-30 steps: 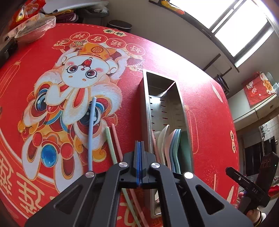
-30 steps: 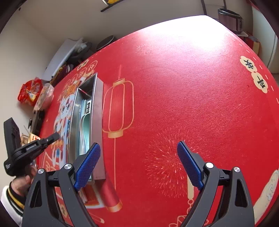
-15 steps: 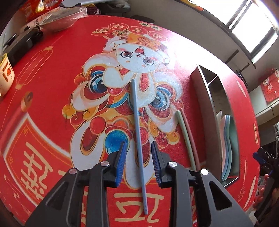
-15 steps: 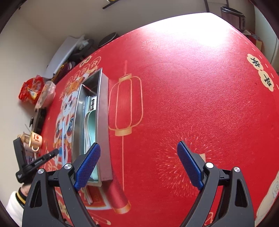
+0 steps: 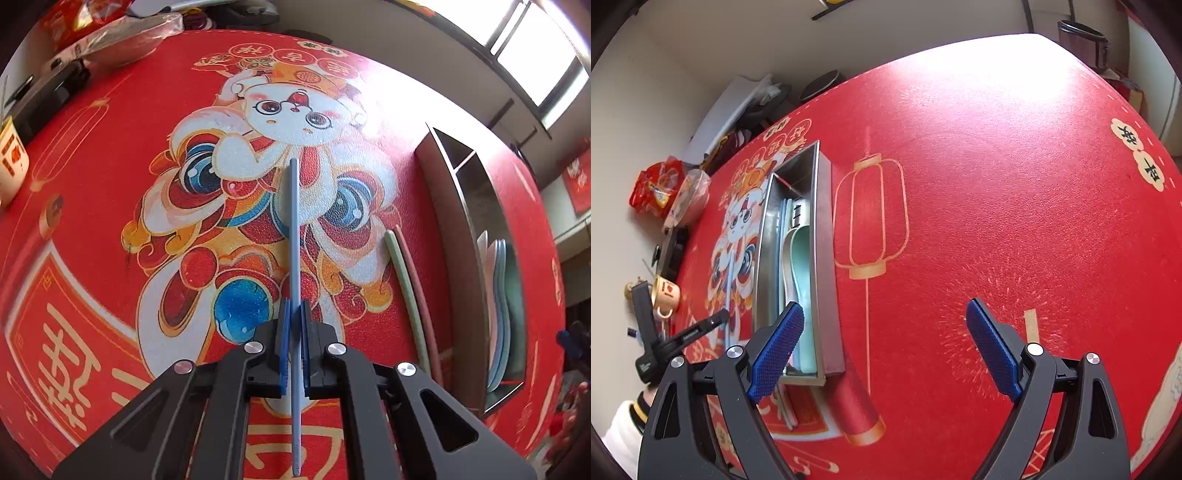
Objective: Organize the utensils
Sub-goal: 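Carry the blue chopstick with the left tool down into the tray, then open the left tool to release the blue chopstick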
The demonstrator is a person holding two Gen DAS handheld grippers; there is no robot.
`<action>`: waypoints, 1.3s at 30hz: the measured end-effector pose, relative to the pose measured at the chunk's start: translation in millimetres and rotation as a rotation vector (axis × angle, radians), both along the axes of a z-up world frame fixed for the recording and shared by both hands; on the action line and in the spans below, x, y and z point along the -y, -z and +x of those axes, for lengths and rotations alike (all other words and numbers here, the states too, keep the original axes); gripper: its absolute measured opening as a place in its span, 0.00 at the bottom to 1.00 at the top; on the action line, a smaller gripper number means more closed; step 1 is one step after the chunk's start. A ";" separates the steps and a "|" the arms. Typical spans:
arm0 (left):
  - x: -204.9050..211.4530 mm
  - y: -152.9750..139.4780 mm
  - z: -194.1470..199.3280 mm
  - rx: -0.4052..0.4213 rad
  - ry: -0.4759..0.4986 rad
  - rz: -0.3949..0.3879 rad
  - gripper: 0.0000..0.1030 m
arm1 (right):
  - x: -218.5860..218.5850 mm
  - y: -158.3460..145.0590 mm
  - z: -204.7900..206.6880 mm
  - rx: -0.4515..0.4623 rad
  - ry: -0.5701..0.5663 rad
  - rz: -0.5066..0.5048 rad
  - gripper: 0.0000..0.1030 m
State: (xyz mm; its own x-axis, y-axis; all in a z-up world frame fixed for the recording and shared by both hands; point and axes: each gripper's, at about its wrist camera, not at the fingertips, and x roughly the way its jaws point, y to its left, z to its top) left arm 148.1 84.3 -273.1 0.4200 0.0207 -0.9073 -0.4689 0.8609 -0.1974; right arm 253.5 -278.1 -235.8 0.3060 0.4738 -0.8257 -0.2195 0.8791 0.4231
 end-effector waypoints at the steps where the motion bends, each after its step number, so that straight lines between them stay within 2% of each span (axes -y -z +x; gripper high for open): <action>1: -2.4 -4.0 -0.9 0.017 -0.014 -0.018 0.05 | 0.4 -0.2 -0.7 -0.001 0.003 0.001 0.84; 8: 6.0 -47.6 9.2 0.125 -0.019 -0.082 0.05 | 2.6 1.8 -0.4 -0.011 0.021 0.010 0.84; 14: 52.3 -65.3 46.1 0.174 0.058 -0.152 0.05 | 5.0 3.8 0.7 -0.016 0.014 0.007 0.84; 18: 85.3 -60.8 71.3 0.167 0.104 -0.165 0.05 | 13.3 5.4 2.2 -0.021 0.028 0.004 0.84; 24: 109.8 -42.8 90.2 0.124 0.123 -0.152 0.05 | 30.3 9.9 5.3 -0.033 0.060 0.004 0.84; 34: 102.5 -19.1 95.7 0.061 0.117 -0.158 0.05 | 33.4 13.2 7.9 -0.047 0.073 0.006 0.84; 39: 93.7 -35.5 83.2 0.128 0.149 -0.192 0.07 | 27.7 8.7 6.1 -0.035 0.068 0.011 0.84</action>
State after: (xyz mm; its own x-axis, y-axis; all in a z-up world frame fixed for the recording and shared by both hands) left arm 231.3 -9.4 -237.7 0.5173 -0.2170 -0.8279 -0.3006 0.8596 -0.4131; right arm 259.5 -305.8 -244.5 0.3086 0.4619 -0.8315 -0.1439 0.8868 0.4393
